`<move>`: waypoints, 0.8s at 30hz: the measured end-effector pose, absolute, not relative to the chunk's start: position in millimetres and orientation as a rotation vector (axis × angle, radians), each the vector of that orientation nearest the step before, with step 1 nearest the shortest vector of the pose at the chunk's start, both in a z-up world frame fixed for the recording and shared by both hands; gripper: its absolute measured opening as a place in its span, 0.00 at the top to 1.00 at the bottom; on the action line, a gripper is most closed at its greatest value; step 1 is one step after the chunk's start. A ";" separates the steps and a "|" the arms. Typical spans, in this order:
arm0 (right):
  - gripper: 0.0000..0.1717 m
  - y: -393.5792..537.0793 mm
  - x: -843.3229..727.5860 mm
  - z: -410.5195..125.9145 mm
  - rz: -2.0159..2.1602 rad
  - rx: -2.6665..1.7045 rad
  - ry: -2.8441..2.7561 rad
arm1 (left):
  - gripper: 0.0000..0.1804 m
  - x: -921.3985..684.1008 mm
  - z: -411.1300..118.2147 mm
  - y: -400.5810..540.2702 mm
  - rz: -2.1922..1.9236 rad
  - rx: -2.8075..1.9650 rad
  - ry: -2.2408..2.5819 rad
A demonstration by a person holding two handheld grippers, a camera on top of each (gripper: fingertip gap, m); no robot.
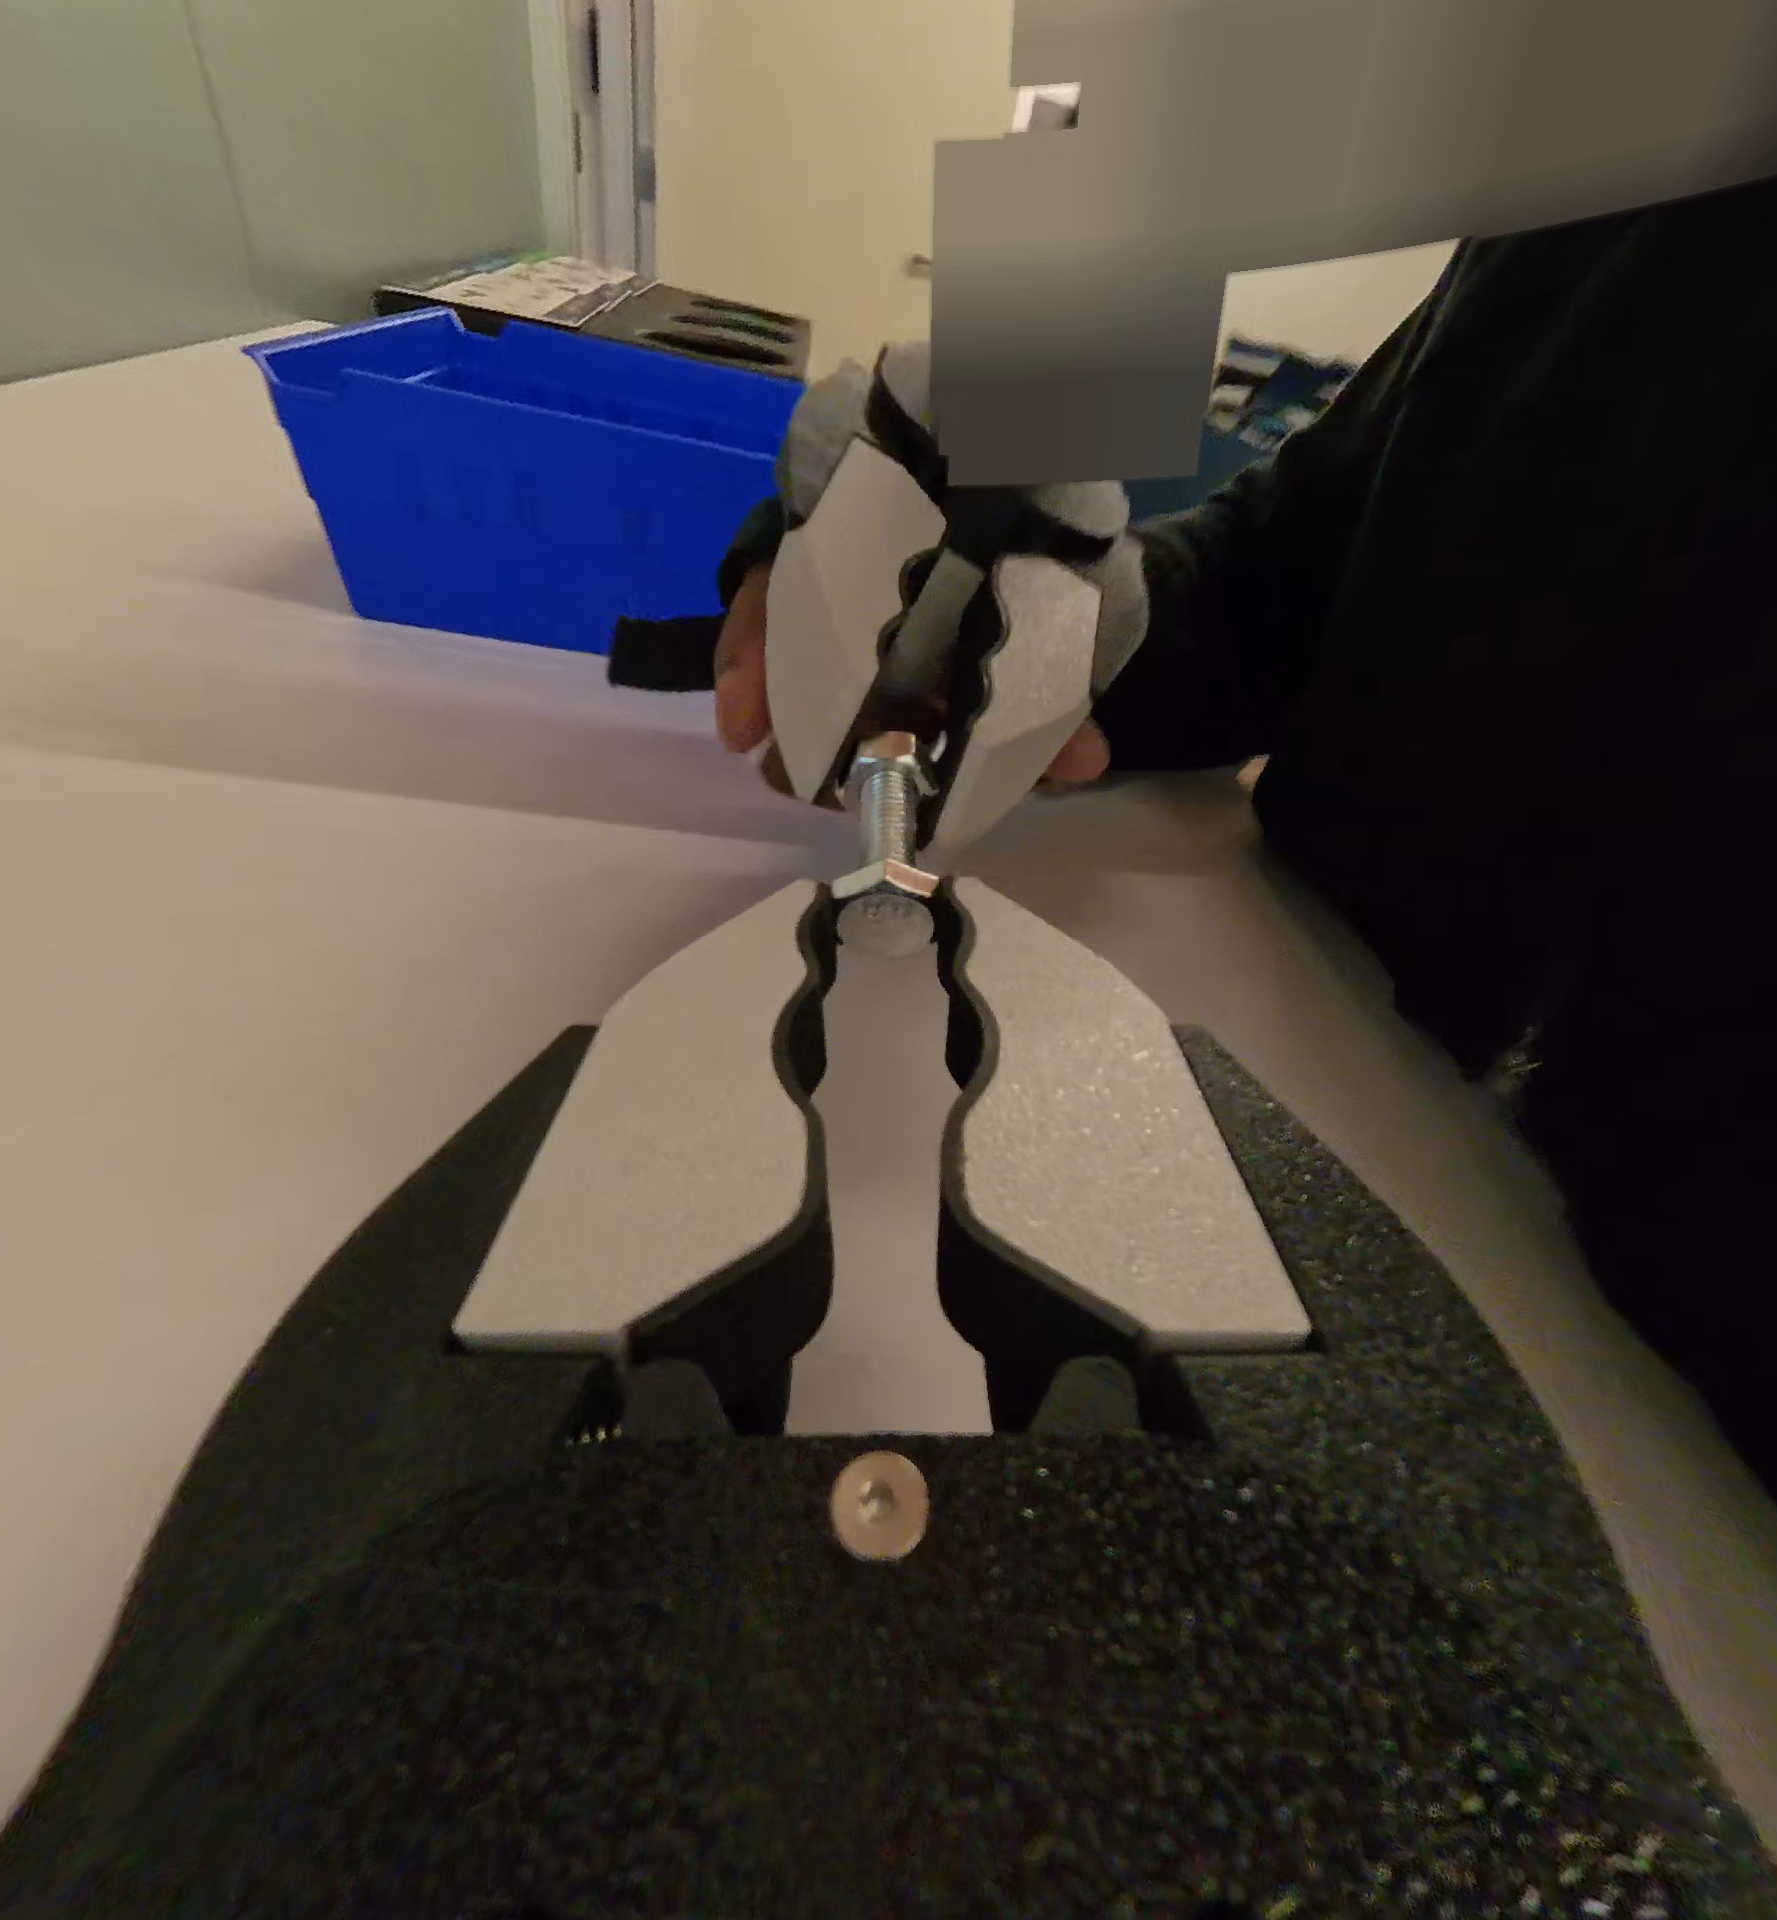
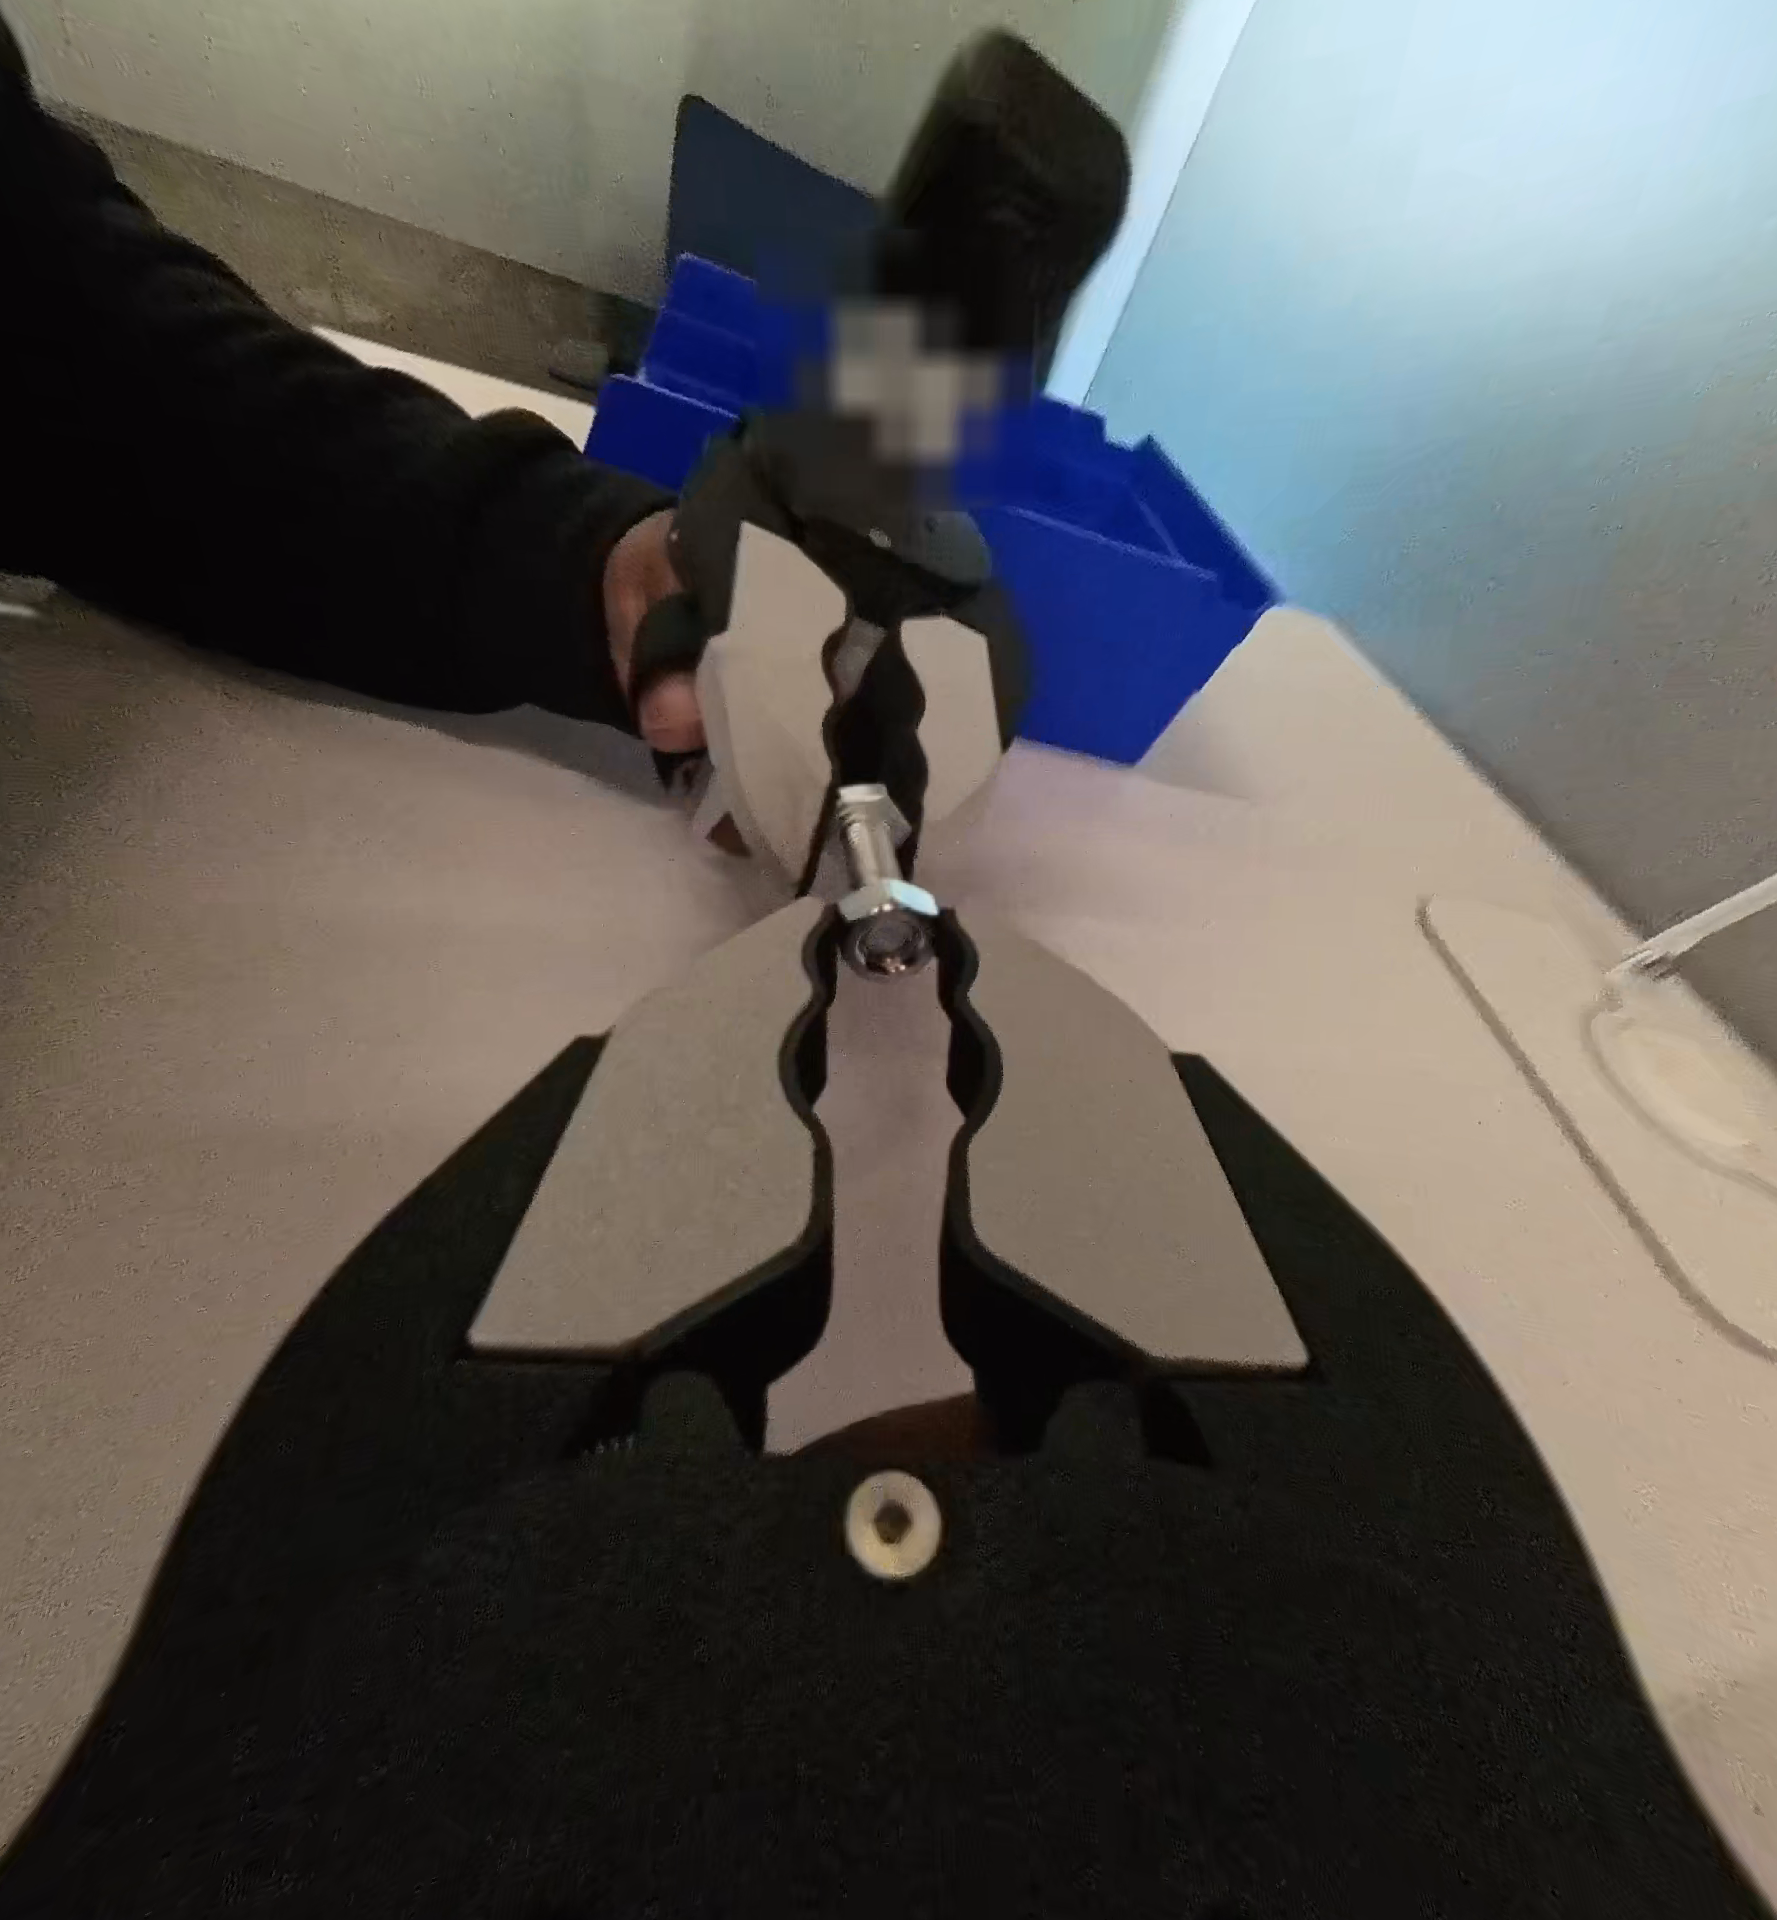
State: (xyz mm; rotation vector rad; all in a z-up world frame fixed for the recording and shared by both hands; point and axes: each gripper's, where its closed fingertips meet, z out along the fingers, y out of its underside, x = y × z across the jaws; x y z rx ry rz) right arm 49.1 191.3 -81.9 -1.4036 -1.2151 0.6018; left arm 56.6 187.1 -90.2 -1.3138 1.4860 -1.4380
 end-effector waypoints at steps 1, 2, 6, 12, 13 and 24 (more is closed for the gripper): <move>0.90 192.7 49.3 -85.9 0.678 -1.487 -1.190 | 0.90 56.8 -93.4 189.6 -1.359 -1.301 1.510; 0.90 193.2 49.3 -89.9 0.789 -1.588 -1.145 | 0.90 56.8 -96.9 192.0 -1.261 -1.275 1.541; 0.89 189.0 48.3 -92.2 1.477 -1.930 -0.765 | 0.90 56.6 -101.0 195.5 -0.915 -1.100 1.636; 0.77 199.6 55.6 -72.1 1.351 -1.688 -0.810 | 0.90 52.8 -86.8 197.4 -1.238 -1.213 1.502; 0.76 203.3 57.9 -73.3 1.178 -1.642 -0.875 | 0.90 52.3 -85.8 198.7 -1.288 -1.243 1.475; 0.89 192.7 48.2 -77.3 0.605 -1.381 -1.165 | 0.90 57.1 -88.2 188.3 -1.457 -1.317 1.466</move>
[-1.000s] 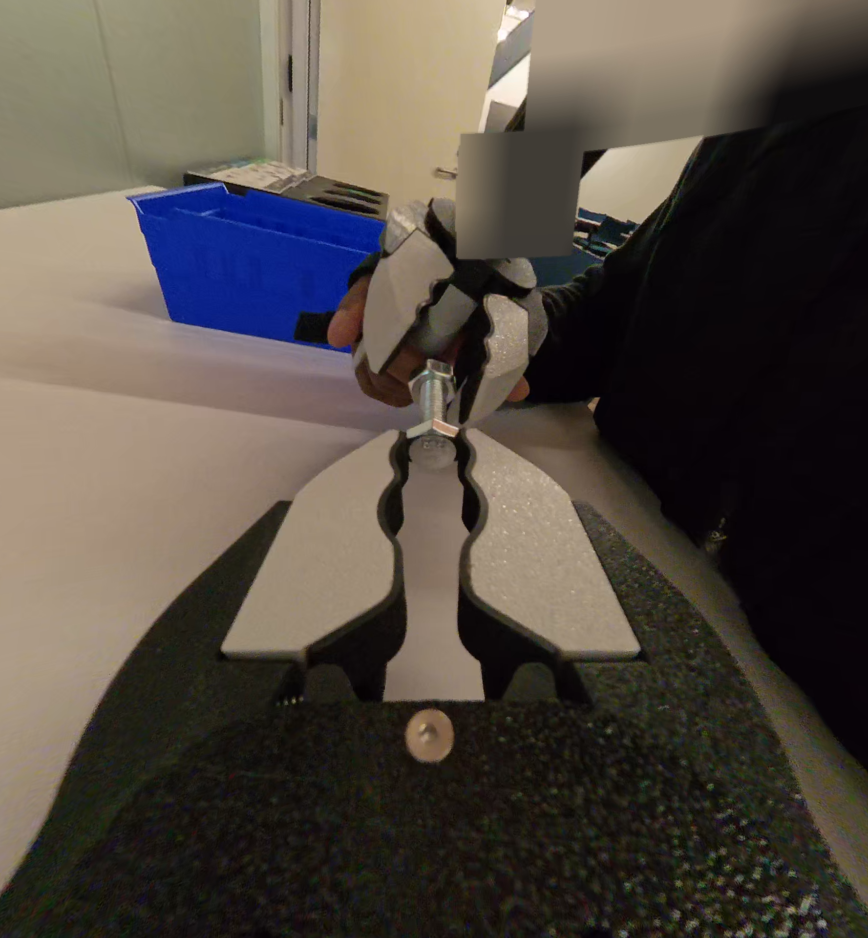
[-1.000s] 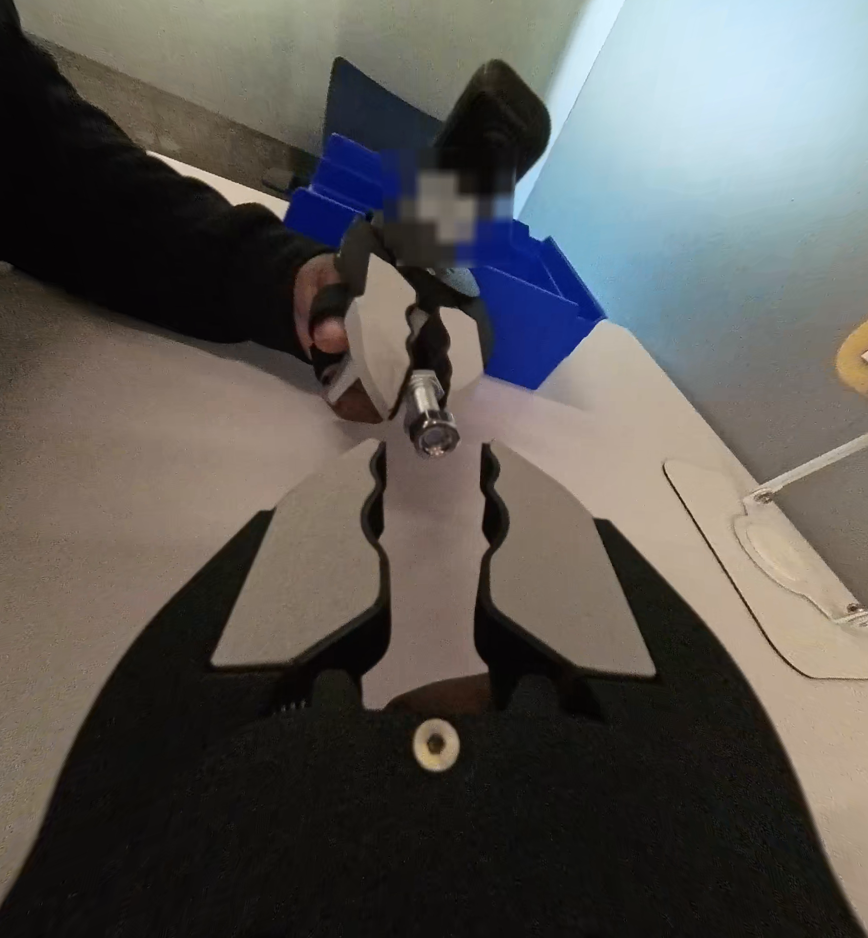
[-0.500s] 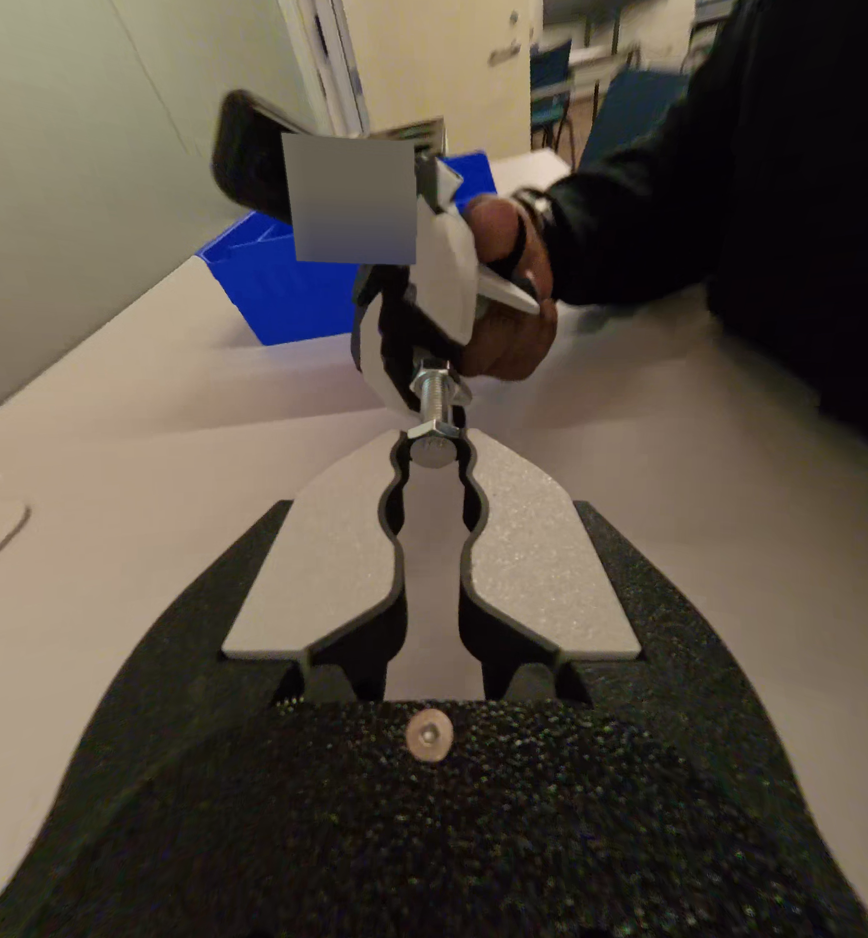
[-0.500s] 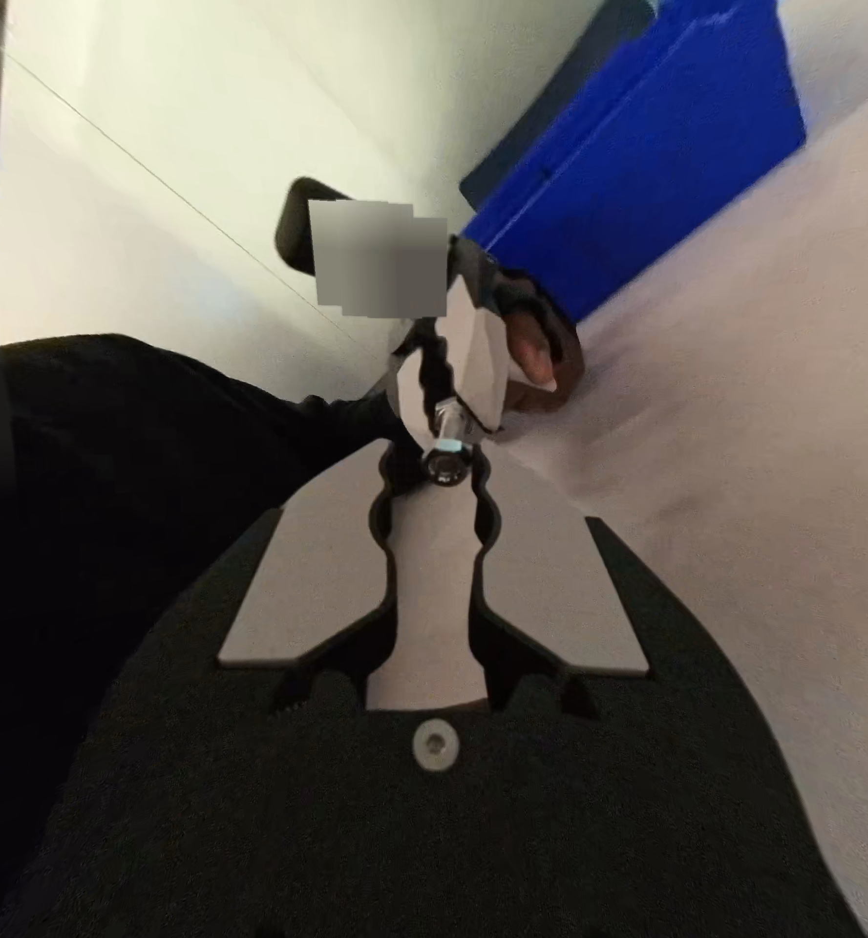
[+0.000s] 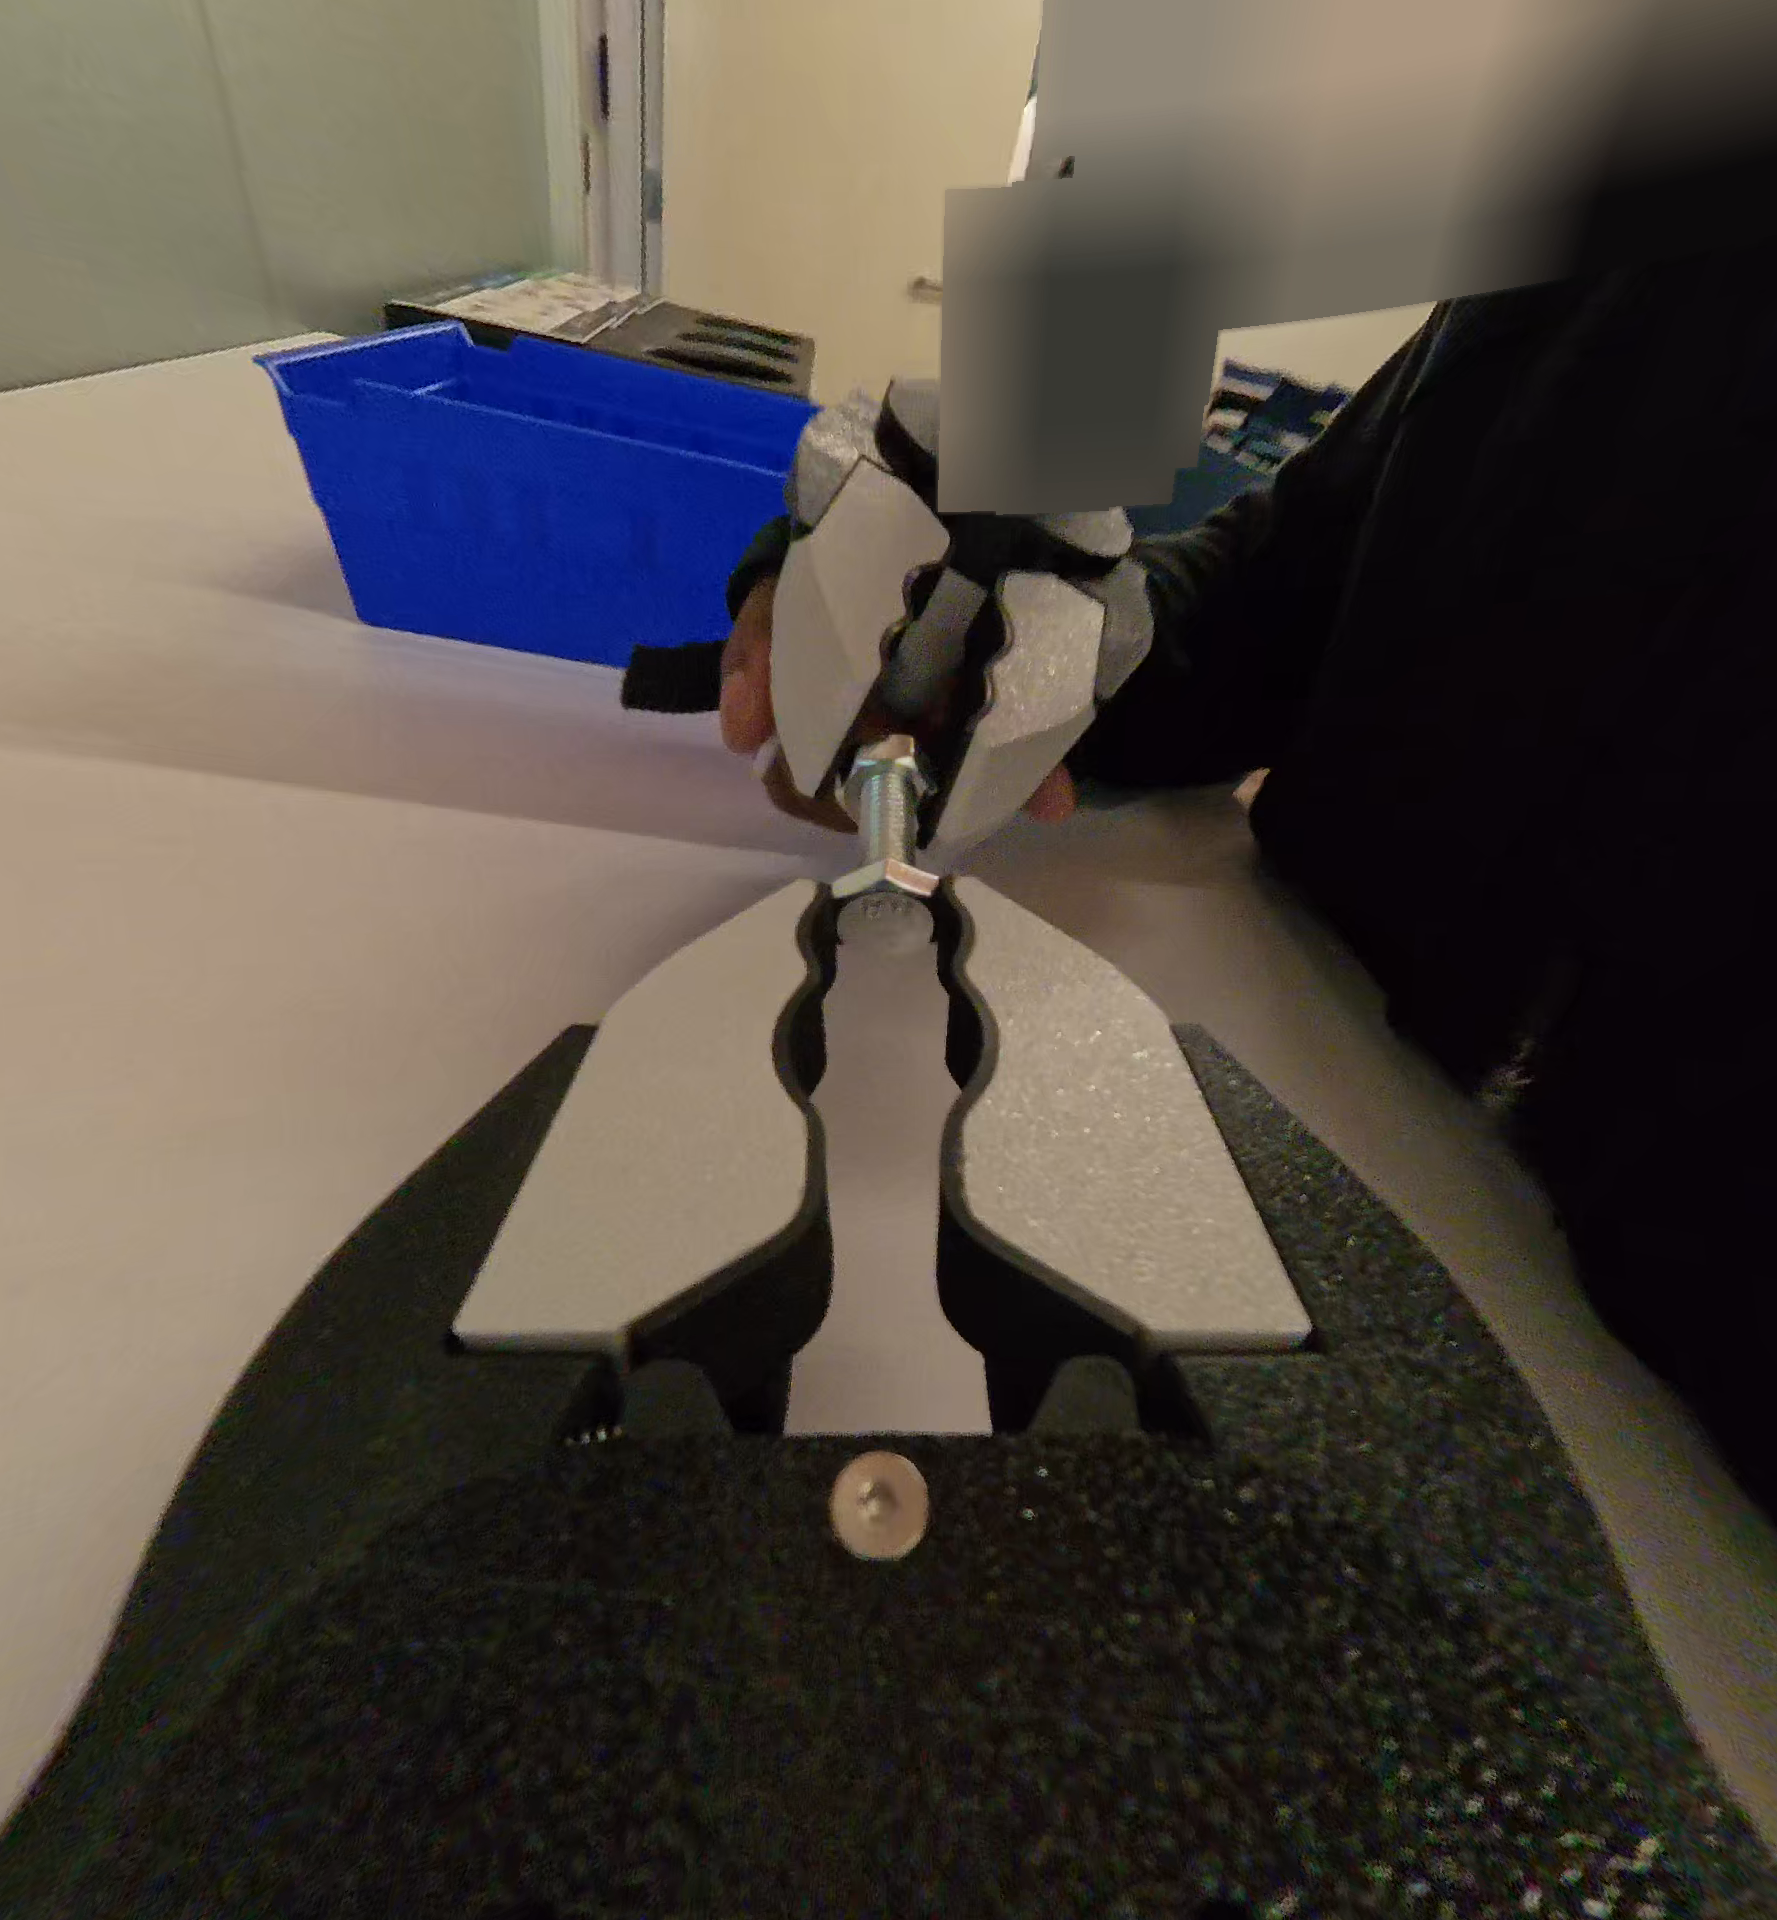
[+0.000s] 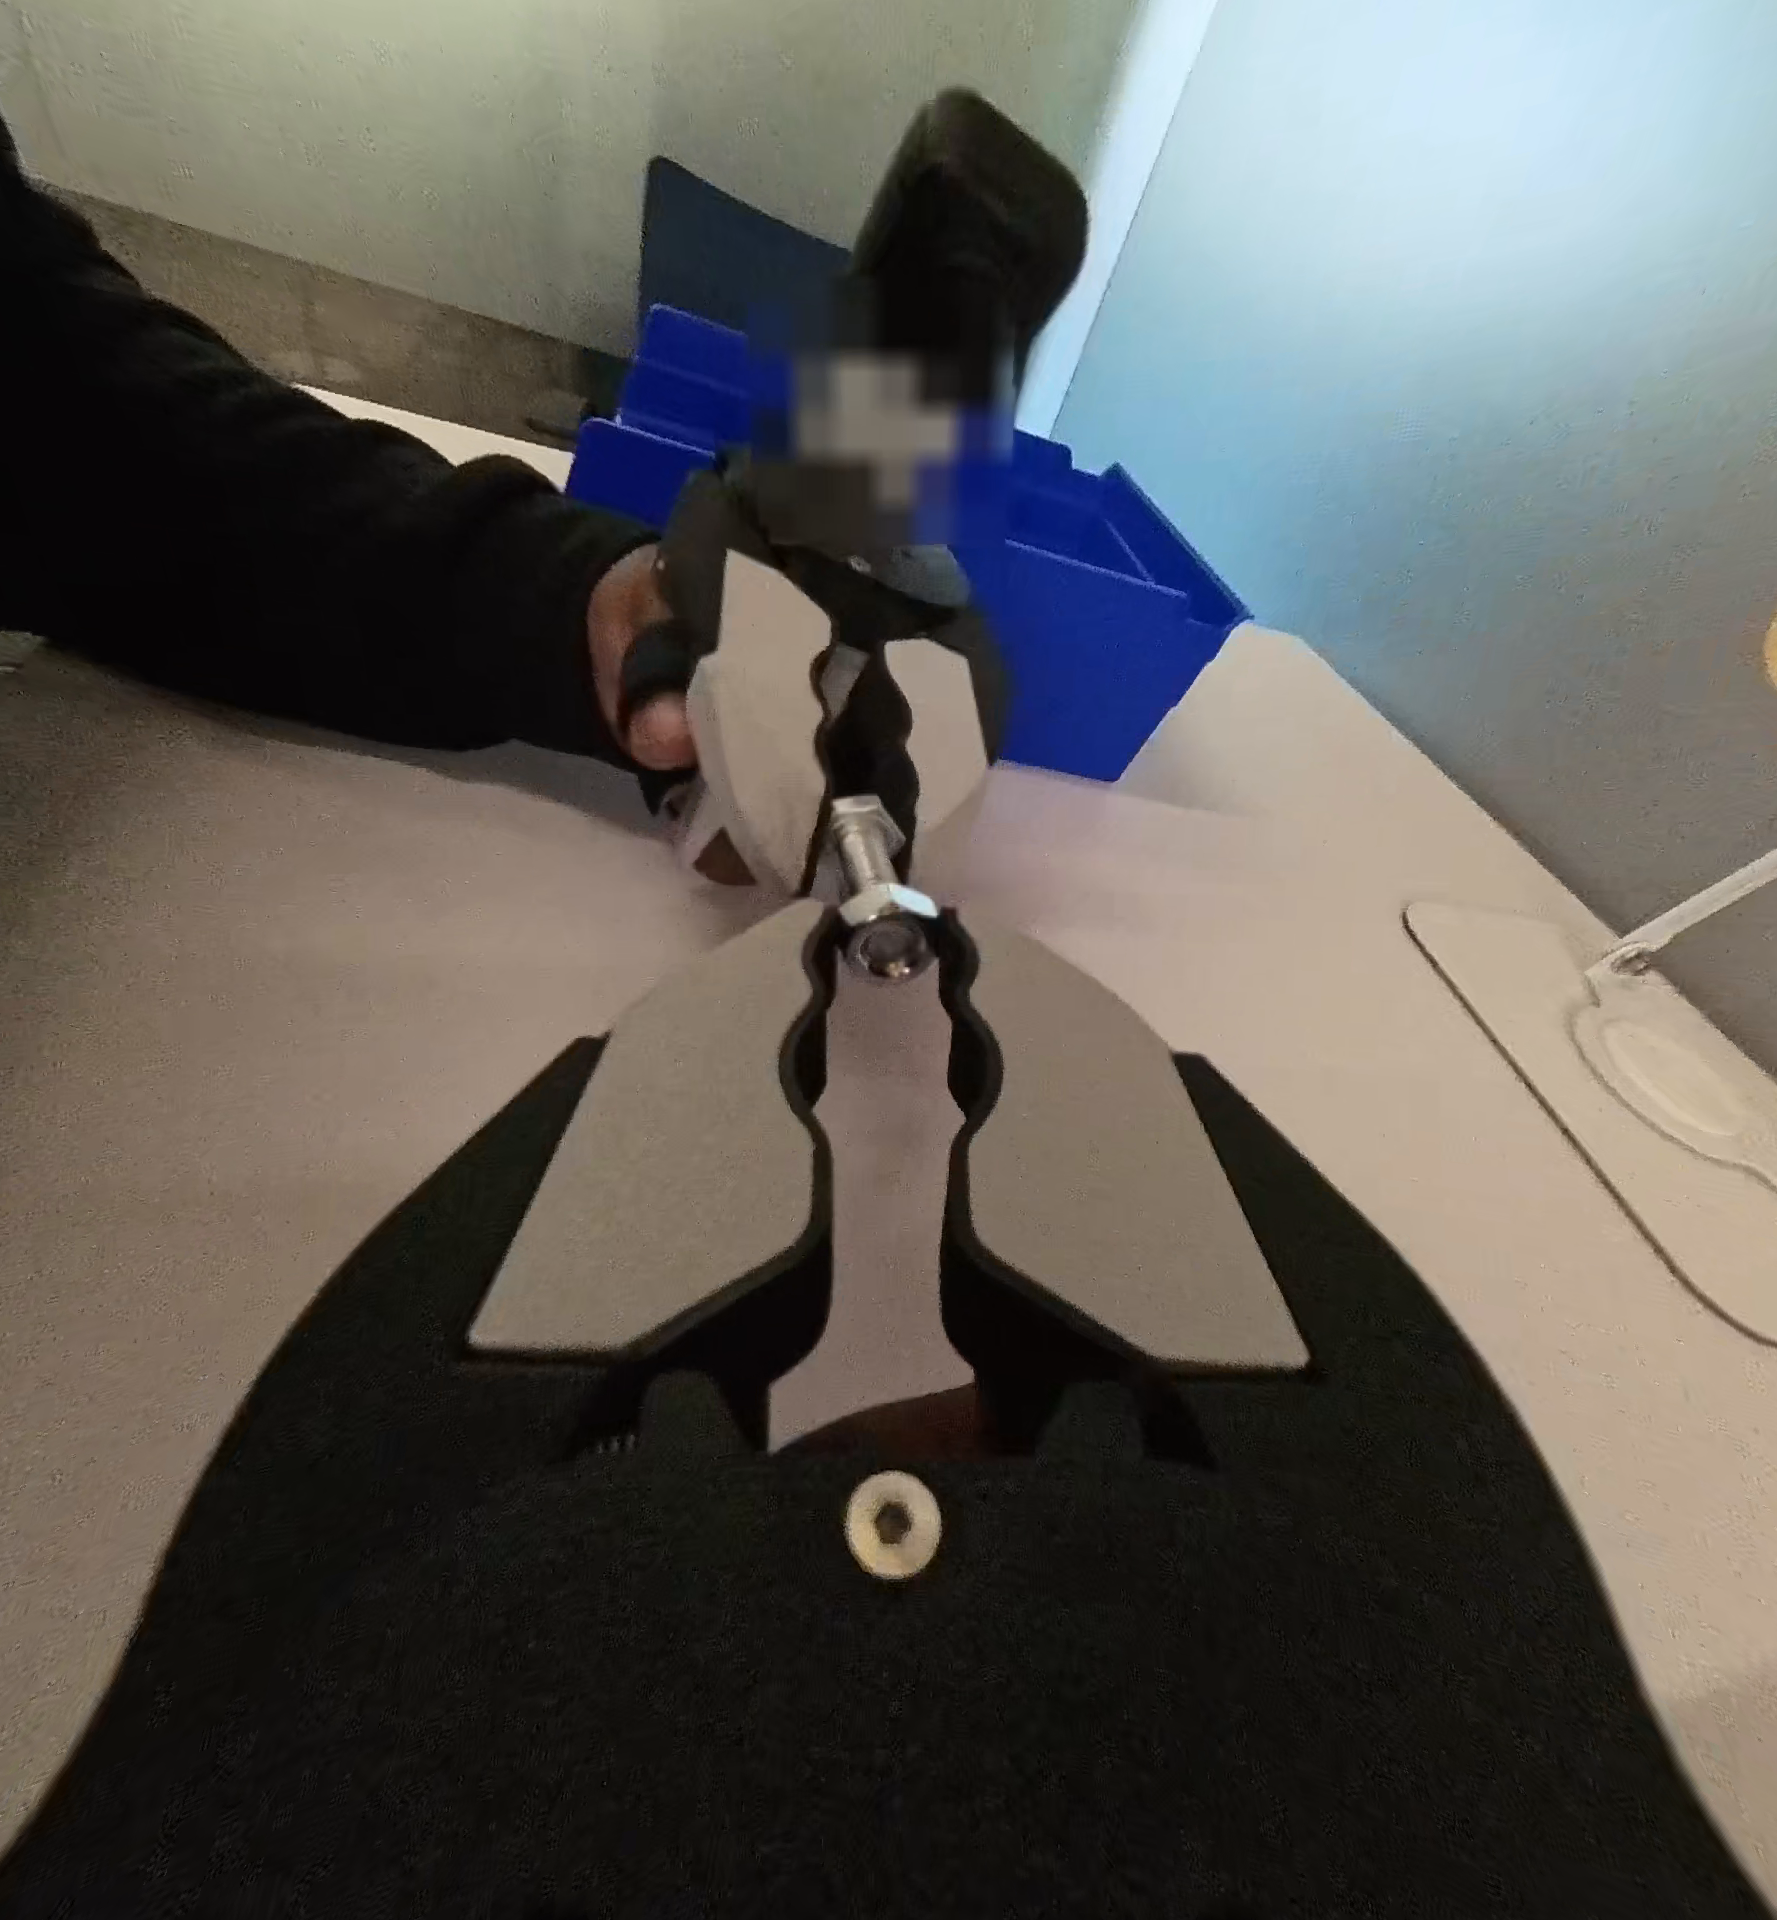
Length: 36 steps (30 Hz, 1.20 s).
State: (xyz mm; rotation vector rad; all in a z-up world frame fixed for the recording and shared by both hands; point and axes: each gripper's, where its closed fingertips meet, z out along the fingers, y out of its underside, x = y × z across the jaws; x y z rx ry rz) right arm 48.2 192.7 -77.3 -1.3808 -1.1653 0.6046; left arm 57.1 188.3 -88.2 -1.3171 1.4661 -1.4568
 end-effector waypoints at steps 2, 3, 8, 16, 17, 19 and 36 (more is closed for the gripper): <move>0.90 194.2 48.6 -84.0 0.714 -1.497 -1.140 | 0.90 57.1 -93.0 191.0 -1.332 -1.289 1.511; 0.90 195.0 48.7 -88.5 0.806 -1.590 -1.102 | 0.90 57.3 -96.8 193.7 -1.225 -1.262 1.545; 0.88 190.6 47.1 -89.4 1.608 -1.887 -0.679 | 0.90 56.7 -104.3 196.8 -0.777 -1.028 1.676; 0.78 200.7 58.0 -81.2 0.831 -1.473 -1.056 | 0.90 53.8 -87.7 203.6 -1.283 -1.299 1.444; 0.78 199.0 57.2 -81.5 0.769 -1.441 -1.094 | 0.90 53.6 -85.9 202.5 -1.331 -1.310 1.427; 0.79 196.9 55.8 -79.1 0.720 -1.395 -1.111 | 0.90 53.8 -87.3 200.9 -1.376 -1.342 1.425; 0.83 190.1 54.4 -91.0 1.679 -1.850 -0.715 | 0.90 57.9 -107.5 195.4 -1.026 -1.189 1.625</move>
